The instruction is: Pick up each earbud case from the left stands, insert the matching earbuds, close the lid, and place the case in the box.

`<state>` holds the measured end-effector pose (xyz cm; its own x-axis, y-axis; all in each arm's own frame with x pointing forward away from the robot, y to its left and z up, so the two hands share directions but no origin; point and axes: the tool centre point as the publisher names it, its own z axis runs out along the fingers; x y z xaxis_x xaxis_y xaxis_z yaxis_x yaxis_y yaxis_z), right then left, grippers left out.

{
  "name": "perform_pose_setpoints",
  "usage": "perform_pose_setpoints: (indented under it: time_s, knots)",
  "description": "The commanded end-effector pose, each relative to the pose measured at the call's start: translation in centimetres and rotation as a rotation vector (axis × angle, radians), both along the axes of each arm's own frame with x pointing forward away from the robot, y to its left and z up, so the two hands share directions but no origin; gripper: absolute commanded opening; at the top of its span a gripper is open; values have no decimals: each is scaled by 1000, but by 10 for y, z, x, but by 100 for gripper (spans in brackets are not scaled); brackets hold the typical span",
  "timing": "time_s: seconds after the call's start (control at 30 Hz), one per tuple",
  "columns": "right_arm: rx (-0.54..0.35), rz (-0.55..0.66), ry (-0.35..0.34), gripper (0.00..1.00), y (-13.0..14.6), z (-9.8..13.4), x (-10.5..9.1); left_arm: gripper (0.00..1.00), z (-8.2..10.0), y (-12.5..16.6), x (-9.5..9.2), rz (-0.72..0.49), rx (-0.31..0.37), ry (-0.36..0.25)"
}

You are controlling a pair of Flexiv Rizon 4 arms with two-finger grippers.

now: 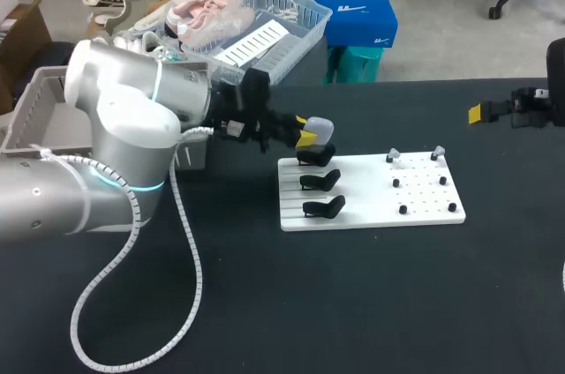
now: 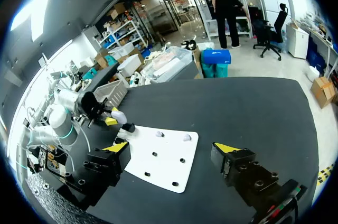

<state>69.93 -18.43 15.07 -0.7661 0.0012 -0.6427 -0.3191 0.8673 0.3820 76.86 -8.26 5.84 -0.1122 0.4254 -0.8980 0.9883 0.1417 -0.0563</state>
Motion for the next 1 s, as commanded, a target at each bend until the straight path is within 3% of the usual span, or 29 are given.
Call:
perform_pose_setpoints:
  time_s: [0.03,0.33,0.73,1.0]
  knots:
    - [0,1,0,100,0,0,0,0,16,7,-28,26,14,-39]
    - [-8,156,16,100,42,-17,22,0,41,0,-51,116,-5,-62]
    - [-97,350,55,100,126,-16,27,0,51,-18,-50,161,-10,-62]
    - [-115,438,66,100,159,-14,21,0,55,-26,-44,145,-21,-74]
